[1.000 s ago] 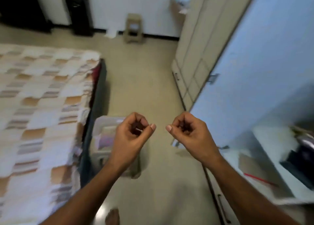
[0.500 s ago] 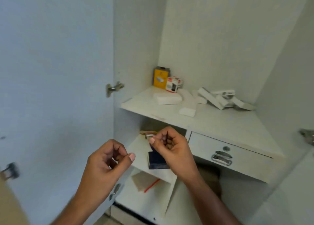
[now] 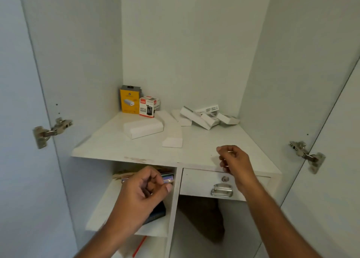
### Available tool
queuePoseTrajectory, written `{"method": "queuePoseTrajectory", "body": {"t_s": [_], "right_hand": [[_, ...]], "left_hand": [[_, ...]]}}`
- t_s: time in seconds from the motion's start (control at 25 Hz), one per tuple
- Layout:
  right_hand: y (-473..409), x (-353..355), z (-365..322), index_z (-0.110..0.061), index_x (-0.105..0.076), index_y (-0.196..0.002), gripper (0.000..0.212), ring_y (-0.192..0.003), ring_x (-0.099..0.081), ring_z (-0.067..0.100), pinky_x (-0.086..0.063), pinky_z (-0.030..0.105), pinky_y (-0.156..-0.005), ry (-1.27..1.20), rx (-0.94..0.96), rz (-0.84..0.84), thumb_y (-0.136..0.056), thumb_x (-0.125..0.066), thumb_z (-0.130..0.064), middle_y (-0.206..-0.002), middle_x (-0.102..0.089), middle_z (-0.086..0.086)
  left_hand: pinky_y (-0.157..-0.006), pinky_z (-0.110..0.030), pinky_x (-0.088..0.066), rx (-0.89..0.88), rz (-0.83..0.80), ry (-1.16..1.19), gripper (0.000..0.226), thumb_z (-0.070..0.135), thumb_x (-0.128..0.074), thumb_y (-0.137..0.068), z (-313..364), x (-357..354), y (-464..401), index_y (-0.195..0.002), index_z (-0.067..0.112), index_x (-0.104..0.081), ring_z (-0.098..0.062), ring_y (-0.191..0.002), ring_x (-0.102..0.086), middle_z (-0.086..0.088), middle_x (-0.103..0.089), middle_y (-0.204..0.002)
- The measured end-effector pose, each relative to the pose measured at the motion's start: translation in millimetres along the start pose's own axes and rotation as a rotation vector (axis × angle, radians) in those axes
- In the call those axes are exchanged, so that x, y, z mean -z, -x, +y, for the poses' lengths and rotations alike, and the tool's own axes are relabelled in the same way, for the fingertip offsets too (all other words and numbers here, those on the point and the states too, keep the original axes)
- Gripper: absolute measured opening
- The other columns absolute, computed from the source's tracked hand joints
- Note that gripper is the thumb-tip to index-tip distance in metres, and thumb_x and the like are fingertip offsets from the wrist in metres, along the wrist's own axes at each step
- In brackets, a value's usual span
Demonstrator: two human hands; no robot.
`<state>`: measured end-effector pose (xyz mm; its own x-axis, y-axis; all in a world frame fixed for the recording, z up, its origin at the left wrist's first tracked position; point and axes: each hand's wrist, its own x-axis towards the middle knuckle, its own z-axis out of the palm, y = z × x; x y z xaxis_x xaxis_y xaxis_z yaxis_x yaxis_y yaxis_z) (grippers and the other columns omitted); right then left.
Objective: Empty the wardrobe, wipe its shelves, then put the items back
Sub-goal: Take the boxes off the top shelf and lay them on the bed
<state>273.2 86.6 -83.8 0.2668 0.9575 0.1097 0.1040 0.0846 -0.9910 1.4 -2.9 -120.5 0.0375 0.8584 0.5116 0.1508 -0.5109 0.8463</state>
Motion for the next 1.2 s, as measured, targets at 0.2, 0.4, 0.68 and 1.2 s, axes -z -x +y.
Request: {"method": "queuePoseTrajectory", "body": {"t_s": [0.2,0.4,0.68,1.2], "right_hand": [[-137.3,32.4,10.0,-0.005,-0.058,-0.108,0.037,-0.064,-0.058,0.018,-0.051,0.026,-0.049,-0.363,-0.340,0.106,-0.090,-0.072,-0.035,-0.088,-0.061,0.012],[-257.9,39.8,16.7,-0.001,-0.043,-0.137,0.072,-0.099,-0.066,0.025,-0.057,0.028,-0.044,-0.529,-0.529,0.157,-0.090,-0.069,-0.048,-0.133,-0.053,0.021],[-360.8,26.8,39.8,-0.009,-0.046,-0.138,0.072,-0.092,-0.067,0.026,-0.055,0.028,-0.040,-0.598,-0.551,0.172,-0.088,-0.067,-0.055,-0.106,-0.058,0.014],[-268.4,8.6,-16.0,-0.008,-0.062,-0.099,0.024,-0.054,-0.057,0.017,-0.042,0.020,-0.042,-0.406,-0.321,-0.038,-0.093,-0.063,-0.031,-0.078,-0.064,0.012]], "left_hand": [[-0.059,-0.033,-0.049,-0.008,-0.032,-0.004,0.029,0.046,-0.075,-0.075,-22.2,-33.1,-66.3,-0.079,0.021,-0.062,-0.037,-0.065,-0.057,-0.014,-0.061,-0.066],[-0.057,-0.037,-0.044,-0.005,-0.017,-0.063,0.027,0.043,-0.076,-0.075,-40.8,-69.9,-144.6,-0.080,0.019,-0.064,-0.036,-0.068,-0.056,-0.015,-0.057,-0.068],[-0.060,-0.043,-0.049,0.062,0.002,-0.117,0.033,0.050,-0.074,-0.072,-65.2,-91.4,-201.9,-0.082,0.020,-0.066,-0.037,-0.070,-0.058,-0.012,-0.059,-0.069],[-0.071,-0.035,-0.061,0.415,0.027,0.137,0.044,0.050,-0.065,-0.086,-70.0,-137.1,-268.2,-0.121,0.023,-0.061,-0.021,-0.087,-0.075,-0.006,-0.072,-0.109]]}}
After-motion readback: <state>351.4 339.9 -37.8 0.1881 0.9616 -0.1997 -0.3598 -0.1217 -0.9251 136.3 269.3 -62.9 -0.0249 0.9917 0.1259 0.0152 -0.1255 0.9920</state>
